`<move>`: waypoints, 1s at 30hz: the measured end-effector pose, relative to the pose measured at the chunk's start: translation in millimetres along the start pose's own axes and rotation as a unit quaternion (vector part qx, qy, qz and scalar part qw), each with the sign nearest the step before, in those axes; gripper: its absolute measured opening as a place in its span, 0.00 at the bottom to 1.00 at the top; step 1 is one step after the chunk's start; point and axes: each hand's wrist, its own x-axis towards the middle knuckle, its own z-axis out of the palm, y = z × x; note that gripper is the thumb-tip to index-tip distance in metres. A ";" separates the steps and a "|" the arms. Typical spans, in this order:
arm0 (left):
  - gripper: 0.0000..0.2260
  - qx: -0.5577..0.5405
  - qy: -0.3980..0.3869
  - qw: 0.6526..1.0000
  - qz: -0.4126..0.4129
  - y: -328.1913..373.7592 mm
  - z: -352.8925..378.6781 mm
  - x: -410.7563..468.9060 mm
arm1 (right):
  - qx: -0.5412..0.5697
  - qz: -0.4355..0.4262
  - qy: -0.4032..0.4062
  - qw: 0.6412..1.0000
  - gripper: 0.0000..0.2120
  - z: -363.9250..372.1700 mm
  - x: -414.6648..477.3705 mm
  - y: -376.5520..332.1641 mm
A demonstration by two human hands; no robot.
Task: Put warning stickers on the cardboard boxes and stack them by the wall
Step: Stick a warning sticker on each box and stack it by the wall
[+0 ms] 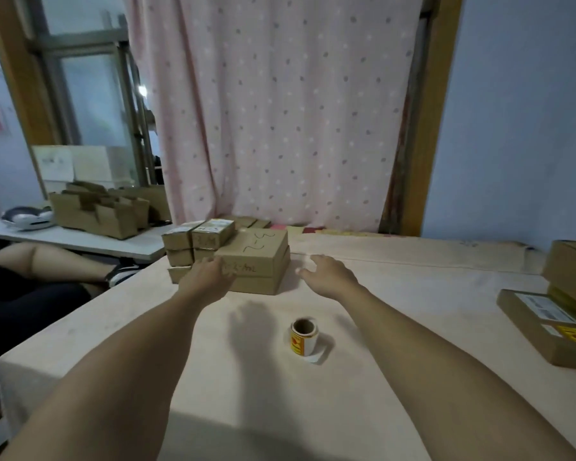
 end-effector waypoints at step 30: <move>0.17 -0.524 0.095 0.823 -0.200 -7.4 81.0 93.4 | 0.390 0.080 0.023 0.917 0.21 119.6 105.1 -43.8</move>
